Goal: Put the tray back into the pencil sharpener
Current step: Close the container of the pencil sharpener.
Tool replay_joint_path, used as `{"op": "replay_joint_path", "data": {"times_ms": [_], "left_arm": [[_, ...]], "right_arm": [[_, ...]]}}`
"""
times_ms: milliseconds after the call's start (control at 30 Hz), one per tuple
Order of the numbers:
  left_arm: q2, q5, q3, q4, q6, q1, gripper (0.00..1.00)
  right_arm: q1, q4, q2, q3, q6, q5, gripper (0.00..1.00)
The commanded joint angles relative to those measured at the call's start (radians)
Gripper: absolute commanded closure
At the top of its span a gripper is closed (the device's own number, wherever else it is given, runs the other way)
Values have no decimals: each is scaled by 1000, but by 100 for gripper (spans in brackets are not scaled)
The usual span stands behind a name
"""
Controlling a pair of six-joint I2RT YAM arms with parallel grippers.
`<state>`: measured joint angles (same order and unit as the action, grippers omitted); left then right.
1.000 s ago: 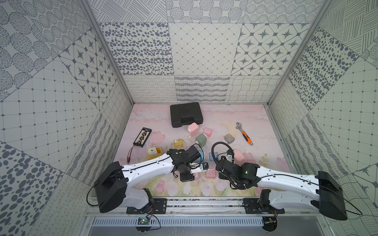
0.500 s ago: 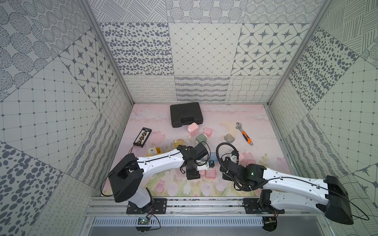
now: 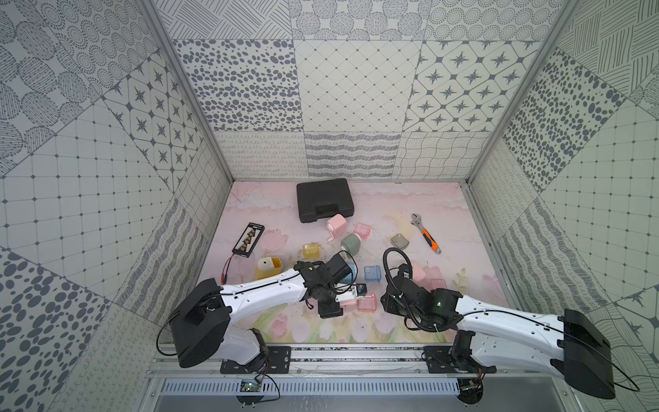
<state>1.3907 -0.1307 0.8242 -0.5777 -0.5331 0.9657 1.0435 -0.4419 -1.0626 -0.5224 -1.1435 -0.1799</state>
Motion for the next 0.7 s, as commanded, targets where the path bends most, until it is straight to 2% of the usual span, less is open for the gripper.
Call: {"op": "replay_joint_path", "data": {"times_ms": [0,267,467,667], "left_arm": [[-5,-84,-24,122,-28,-21,29],[19,-98,-40,151,-38,-28,38],[23,-103,-42,161,-42,-28,43],[27,-112,-48,166,-47,-24,46]], "right_arm": [[-12,120,-10,21,21,57,65],[-13,193,-101,28,28,64,66],[-12,262,-149,33,27,87,70],[-13,325,-214,21,44,136,71]]}}
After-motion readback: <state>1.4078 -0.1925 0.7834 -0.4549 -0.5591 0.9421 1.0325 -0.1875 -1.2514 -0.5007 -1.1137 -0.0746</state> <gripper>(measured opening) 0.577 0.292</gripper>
